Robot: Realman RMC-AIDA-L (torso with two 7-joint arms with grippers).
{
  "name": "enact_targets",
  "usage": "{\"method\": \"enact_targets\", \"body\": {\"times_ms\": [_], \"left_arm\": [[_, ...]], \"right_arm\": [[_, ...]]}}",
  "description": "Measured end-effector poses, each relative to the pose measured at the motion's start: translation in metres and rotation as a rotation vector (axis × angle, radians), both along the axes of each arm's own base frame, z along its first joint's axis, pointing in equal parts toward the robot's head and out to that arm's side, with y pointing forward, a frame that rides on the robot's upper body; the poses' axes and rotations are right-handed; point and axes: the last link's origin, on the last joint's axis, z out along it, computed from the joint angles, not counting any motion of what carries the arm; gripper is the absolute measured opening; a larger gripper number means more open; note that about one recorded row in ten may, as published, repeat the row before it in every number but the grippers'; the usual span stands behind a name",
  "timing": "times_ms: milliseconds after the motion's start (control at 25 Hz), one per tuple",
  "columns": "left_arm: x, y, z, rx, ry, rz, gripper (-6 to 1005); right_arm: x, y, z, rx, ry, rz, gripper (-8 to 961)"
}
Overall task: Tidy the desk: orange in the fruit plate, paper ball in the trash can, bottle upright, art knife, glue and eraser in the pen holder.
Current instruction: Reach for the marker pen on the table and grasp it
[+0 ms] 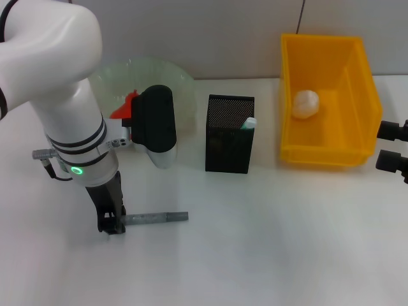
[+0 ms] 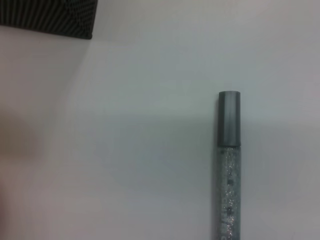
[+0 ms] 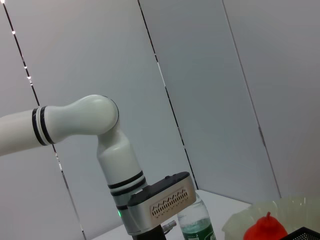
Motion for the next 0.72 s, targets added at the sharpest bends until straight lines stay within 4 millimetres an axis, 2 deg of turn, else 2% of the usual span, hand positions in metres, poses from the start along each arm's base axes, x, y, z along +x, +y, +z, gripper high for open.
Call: {"method": "enact_targets", "body": {"times_ms": [720], "left_arm": [[0.0, 0.0009, -0.001, -0.004, -0.003, -0.015, 255]], "right_arm": [[-0.0002, 0.0006, -0.0009, 0.001, 0.002, 0.002, 746]]}}
